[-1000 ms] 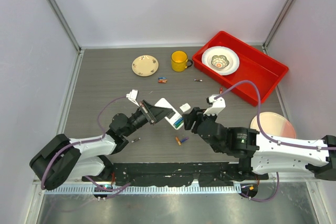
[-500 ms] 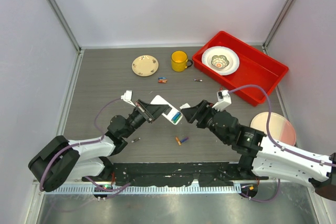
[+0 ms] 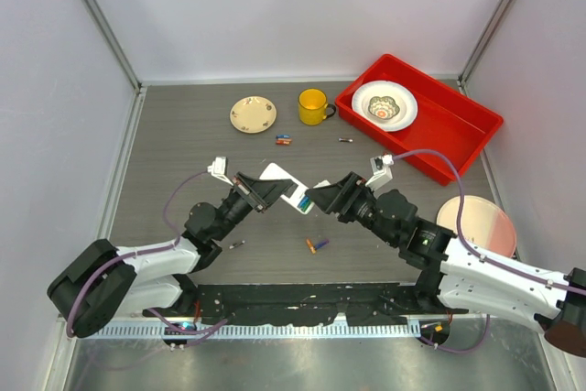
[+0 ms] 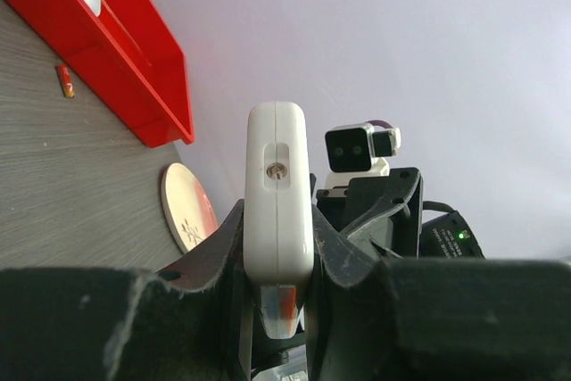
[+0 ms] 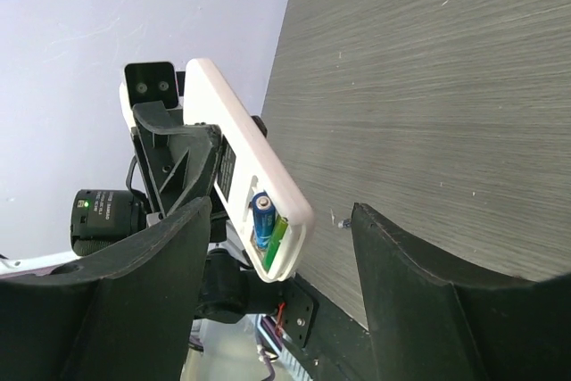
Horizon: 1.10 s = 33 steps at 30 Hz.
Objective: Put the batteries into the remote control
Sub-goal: Load the battery into the remote control.
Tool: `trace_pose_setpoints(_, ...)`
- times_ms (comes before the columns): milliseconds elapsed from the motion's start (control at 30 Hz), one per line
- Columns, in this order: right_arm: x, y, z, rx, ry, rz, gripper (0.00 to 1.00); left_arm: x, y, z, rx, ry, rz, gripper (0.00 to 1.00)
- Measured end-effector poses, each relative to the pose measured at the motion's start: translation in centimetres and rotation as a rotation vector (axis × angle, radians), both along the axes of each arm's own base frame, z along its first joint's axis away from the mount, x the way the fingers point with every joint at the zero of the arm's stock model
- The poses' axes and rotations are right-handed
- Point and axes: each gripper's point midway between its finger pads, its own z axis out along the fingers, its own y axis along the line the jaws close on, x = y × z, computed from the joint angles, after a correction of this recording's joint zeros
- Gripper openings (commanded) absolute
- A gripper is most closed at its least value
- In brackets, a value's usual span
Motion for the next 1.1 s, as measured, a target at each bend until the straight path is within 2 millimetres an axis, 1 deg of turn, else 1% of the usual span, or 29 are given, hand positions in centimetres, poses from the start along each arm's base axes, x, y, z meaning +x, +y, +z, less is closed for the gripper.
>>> trace_pose_setpoints(367,0.3,0.3,-1.2,0.027,0.029,0.009,0.62,0.0,0.2,0.6,-0.011,-0.015,0.01,0.0)
trace_pose_setpoints(667,0.4,0.5,-0.9,0.062,0.019,0.014,0.57,-0.1,0.4,0.6,-0.004,-0.028,0.018,0.0)
trace_pose_setpoints(833,0.5,0.9,-0.8,0.072,0.015,0.026,0.5,0.0,0.5,0.5,-0.002,-0.027,0.024,0.0)
trace_pose_setpoints(867,0.5,1.0,-0.8,0.074,0.014,0.028,0.47,0.1,0.5,0.5,-0.002,-0.026,0.025,0.0)
trace_pose_setpoints(967,0.4,1.2,-0.7,0.082,0.012,0.038,0.43,0.1,0.5,0.4,0.001,-0.024,0.028,0.0)
trace_pose_setpoints(1100,0.4,1.6,-0.6,0.09,0.009,0.052,0.35,0.2,0.6,0.3,0.002,-0.021,0.035,0.0)
